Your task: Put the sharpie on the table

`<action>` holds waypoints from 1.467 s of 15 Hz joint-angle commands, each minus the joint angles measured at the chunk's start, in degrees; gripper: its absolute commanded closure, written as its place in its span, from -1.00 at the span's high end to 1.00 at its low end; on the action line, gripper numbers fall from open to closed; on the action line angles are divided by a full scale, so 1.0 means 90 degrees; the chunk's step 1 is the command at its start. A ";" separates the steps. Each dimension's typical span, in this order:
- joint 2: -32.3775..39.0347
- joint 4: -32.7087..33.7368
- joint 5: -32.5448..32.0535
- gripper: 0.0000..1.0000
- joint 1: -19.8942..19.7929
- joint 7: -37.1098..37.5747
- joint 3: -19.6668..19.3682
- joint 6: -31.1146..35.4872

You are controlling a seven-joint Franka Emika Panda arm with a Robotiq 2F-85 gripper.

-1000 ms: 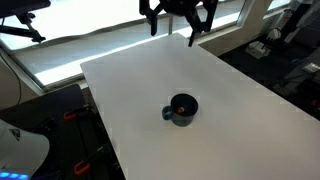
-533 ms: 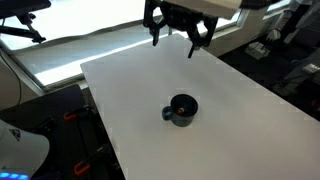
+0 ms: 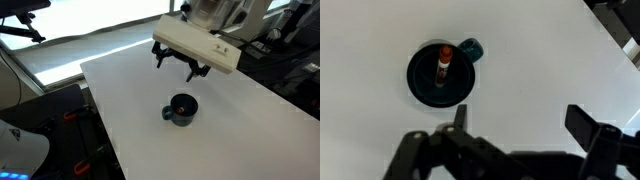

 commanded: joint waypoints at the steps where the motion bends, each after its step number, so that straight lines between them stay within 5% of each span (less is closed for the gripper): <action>1: 0.0043 0.0044 -0.0021 1.00 -0.0272 0.0020 0.0266 -0.0012; 10: 0.0672 0.0538 -0.1141 1.00 -0.0467 0.0389 0.0472 -0.0036; 22: 0.1105 0.0804 -0.1193 1.00 -0.0658 0.0182 0.0609 -0.0065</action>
